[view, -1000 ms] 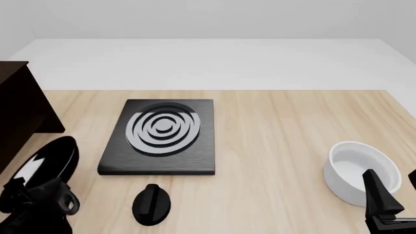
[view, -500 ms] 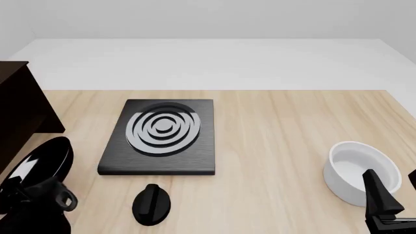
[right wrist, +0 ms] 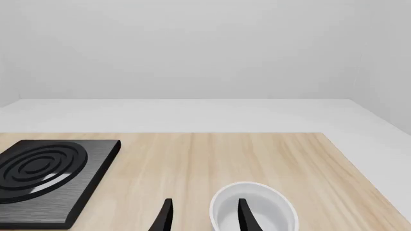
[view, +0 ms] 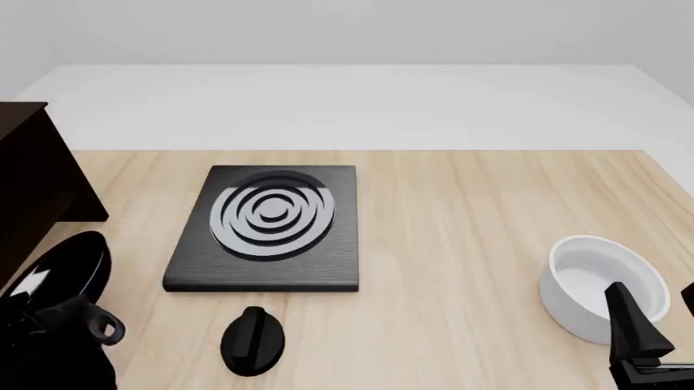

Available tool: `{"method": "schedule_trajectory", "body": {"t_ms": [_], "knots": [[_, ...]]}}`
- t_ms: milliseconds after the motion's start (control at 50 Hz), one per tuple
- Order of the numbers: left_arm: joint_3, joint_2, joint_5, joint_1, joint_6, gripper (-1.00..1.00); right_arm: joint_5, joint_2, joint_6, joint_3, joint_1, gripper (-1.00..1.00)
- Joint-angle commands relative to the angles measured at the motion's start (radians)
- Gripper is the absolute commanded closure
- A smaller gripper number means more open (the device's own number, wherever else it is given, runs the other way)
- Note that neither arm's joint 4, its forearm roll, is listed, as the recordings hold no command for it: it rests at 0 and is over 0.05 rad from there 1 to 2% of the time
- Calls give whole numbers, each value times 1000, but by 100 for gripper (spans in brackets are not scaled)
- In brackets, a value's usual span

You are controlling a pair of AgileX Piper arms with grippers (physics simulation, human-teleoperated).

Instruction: Put the frying pan under the cabinet shelf.

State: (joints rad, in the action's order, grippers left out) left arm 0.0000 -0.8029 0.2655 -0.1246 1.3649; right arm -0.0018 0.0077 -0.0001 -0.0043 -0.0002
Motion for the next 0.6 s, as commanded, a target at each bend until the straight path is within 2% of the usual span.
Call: {"method": "schedule_trajectory", "body": {"t_ms": [20,100,420,600], "knots": [[0,-57,70,-22,18,100,0,0,0,0,0,-100],[0,-118,130,-33,23,100,0,0,0,0,0,-100],[0,-226,231,-83,46,100,0,0,0,0,0,-100],[0,-186,197,-114,53,100,0,0,0,0,0,-100]]}}
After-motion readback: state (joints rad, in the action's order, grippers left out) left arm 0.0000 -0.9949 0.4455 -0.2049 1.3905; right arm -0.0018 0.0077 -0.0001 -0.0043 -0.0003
